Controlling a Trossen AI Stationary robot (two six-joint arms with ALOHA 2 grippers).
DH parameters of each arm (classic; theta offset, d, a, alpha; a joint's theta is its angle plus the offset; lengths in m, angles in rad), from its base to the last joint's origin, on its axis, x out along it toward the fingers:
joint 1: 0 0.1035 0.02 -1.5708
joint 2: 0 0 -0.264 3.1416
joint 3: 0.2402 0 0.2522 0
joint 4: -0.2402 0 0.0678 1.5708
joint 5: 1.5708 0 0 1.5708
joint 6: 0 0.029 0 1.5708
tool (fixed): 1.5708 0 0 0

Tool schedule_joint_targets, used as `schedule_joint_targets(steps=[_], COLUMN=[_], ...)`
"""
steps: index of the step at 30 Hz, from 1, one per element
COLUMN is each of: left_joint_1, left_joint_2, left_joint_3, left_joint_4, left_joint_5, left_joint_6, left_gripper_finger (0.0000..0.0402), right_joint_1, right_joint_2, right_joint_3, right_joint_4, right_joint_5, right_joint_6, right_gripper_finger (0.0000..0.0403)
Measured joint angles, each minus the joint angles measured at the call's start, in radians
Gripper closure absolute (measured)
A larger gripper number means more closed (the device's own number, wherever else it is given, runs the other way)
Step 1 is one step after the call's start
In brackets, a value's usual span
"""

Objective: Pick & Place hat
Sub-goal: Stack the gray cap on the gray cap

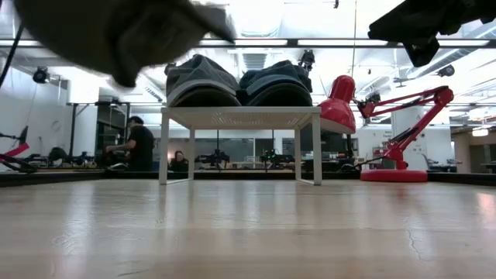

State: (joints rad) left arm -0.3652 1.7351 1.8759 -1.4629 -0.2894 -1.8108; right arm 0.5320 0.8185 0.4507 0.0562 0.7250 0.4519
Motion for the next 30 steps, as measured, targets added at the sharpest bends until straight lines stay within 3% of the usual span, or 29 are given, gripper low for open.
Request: schedule_joint_targets(steps=[5,11,16,22,27,30], left_joint_1=[-0.044,-0.025,0.024,0.129,0.251,0.339], left_joint_2=[-0.003,-0.006,-0.006,-0.041,-0.056,-0.054], left_joint_3=[0.196,0.340,0.451,0.469,0.480,0.479], left_joint_4=[-0.107,-0.109,-0.109,-0.074,-0.028,0.027], left_joint_5=[-0.245,-0.481,-0.610,-0.680,-0.677,-0.619], left_joint_6=[-0.067,0.061,0.211,0.359,0.468,0.555], left_gripper_finger=[0.0397,0.0397,0.0397,0.0397,0.0397,0.0397], right_joint_1=[0.000,0.000,0.000,0.000,0.000,0.000], right_joint_2=[0.000,0.000,0.000,0.000,0.000,0.000], right_joint_3=[0.000,0.000,0.000,0.000,0.000,0.000], right_joint_4=[0.000,0.000,0.000,0.001,0.001,0.000], right_joint_5=[0.000,0.000,0.000,0.000,0.000,0.000], right_joint_6=[0.000,0.000,0.000,0.000,0.000,0.000], right_gripper_finger=[0.0351,0.0351,0.0351,0.0351,0.0351,0.0351])
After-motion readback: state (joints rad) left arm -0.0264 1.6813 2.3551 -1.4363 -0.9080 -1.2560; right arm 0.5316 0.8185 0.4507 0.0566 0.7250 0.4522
